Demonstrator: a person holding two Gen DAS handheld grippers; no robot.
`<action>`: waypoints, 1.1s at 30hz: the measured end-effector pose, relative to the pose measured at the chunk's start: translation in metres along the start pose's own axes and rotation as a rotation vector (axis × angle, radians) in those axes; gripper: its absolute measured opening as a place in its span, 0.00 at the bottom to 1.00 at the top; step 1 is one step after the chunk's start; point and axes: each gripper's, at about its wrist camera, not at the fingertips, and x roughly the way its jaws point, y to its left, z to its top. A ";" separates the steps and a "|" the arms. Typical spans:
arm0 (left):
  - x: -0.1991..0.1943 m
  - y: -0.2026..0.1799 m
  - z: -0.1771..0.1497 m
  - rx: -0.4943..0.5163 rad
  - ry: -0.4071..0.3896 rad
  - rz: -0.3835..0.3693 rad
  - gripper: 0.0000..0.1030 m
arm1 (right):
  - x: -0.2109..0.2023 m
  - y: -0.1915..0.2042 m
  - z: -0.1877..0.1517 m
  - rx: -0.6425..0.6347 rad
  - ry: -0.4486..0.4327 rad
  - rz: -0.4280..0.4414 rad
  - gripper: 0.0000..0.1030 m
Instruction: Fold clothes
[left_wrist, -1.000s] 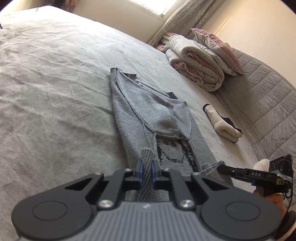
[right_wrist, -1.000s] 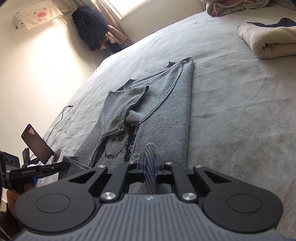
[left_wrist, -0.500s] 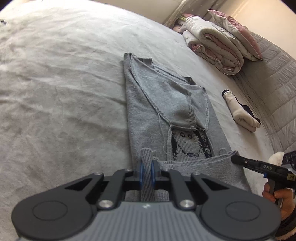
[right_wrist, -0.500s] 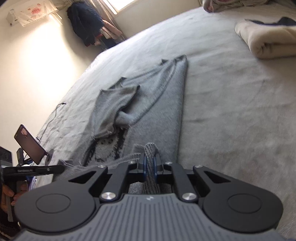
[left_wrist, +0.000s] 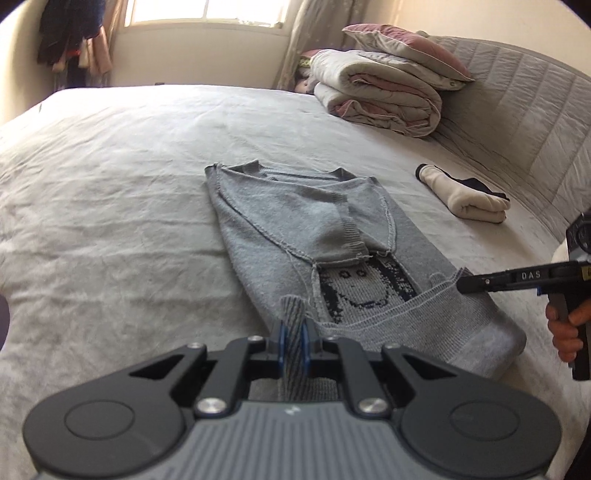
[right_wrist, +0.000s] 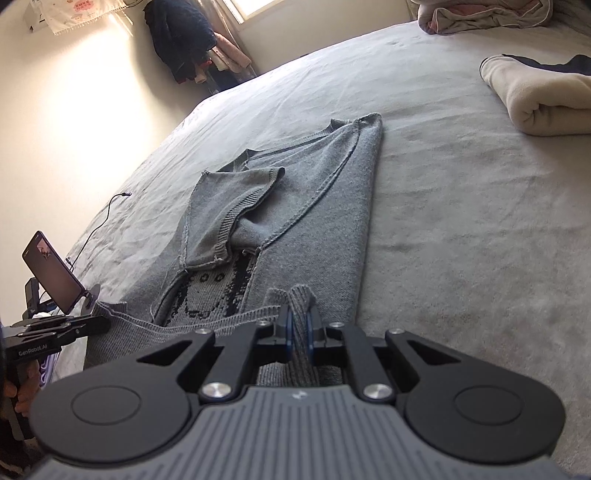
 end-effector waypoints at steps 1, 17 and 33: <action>0.001 -0.001 0.000 0.010 0.001 0.002 0.09 | 0.001 0.000 0.000 0.000 0.003 -0.001 0.10; 0.010 0.009 0.005 -0.037 -0.011 -0.073 0.08 | -0.001 -0.001 0.001 0.010 -0.023 0.011 0.11; 0.042 0.071 0.029 -0.449 -0.125 -0.281 0.07 | -0.005 -0.022 0.032 0.116 -0.179 0.135 0.10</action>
